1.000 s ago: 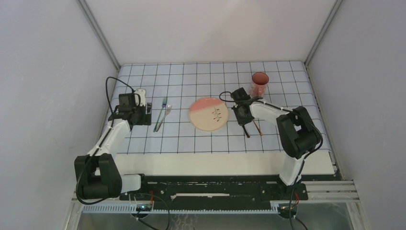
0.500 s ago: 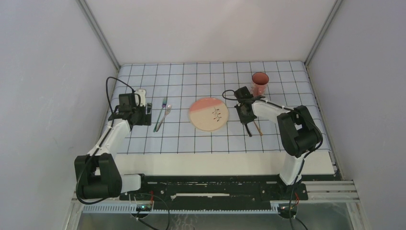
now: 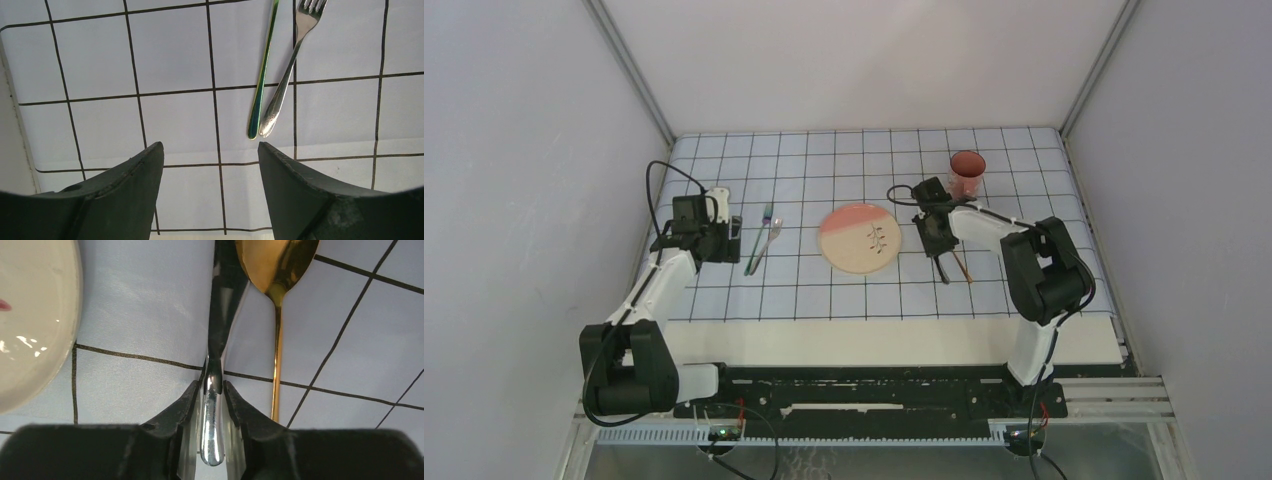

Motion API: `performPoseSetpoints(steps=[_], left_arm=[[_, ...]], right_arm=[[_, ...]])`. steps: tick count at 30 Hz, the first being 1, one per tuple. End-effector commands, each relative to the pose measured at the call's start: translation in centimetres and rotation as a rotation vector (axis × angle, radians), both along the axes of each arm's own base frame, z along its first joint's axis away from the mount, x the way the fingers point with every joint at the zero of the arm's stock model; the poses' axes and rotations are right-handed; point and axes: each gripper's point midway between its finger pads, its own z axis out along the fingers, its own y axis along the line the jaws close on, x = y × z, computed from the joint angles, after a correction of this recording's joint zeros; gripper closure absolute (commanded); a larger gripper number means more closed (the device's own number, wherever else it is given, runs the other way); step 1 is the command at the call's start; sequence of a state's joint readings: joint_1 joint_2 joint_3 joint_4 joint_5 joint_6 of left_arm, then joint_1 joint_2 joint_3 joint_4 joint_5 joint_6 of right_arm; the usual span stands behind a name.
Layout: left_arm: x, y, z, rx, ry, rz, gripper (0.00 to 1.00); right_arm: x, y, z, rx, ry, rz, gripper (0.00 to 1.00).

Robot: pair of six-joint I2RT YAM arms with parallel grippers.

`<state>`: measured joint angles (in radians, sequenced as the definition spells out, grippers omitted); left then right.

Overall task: Set the dinner table for one person
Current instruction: Place the knife on the napkin.

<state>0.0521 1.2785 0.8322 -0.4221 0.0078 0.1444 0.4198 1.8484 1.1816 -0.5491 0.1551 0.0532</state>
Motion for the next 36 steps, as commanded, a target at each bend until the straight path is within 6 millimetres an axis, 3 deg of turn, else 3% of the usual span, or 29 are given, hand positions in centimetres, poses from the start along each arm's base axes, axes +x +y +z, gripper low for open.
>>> performPoseSetpoints(steps=[1, 4, 8, 14, 21, 24, 26, 31, 36], left_arm=[[0.3, -0.1, 0.7, 0.005, -0.020, -0.030, 0.26], [0.1, 0.0, 0.7, 0.012, -0.015, -0.032, 0.26], [0.0, -0.1, 0.7, 0.011, -0.011, -0.036, 0.26], [-0.1, 0.0, 0.6, 0.009, -0.007, -0.031, 0.26], [-0.2, -0.3, 0.7, 0.000, -0.011, -0.034, 0.26], [-0.2, -0.3, 0.7, 0.000, -0.012, -0.035, 0.26], [-0.2, -0.2, 0.7, 0.001, -0.011, -0.033, 0.26], [-0.3, -0.1, 0.4, 0.008, -0.008, -0.028, 0.26], [-0.4, 0.0, 0.5, 0.010, -0.009, -0.026, 0.26]], right_arm=[[1.5, 1.3, 1.9, 0.059, -0.050, 0.021, 0.68], [2.9, 2.1, 4.3, 0.088, -0.100, 0.031, 0.63], [3.3, 2.5, 5.2, 0.093, -0.088, 0.045, 0.62], [5.6, 0.7, 9.0, 0.055, -0.196, 0.052, 0.62], [5.0, -3.5, 5.9, -0.003, -0.140, -0.009, 0.65], [5.6, -4.5, 5.3, -0.015, -0.161, -0.026, 0.68], [5.9, -4.1, 5.3, 0.002, -0.170, -0.027, 0.74], [6.7, -1.8, 5.3, 0.018, -0.190, 0.011, 1.00], [7.8, -0.1, 4.6, 0.031, -0.171, 0.034, 1.00]])
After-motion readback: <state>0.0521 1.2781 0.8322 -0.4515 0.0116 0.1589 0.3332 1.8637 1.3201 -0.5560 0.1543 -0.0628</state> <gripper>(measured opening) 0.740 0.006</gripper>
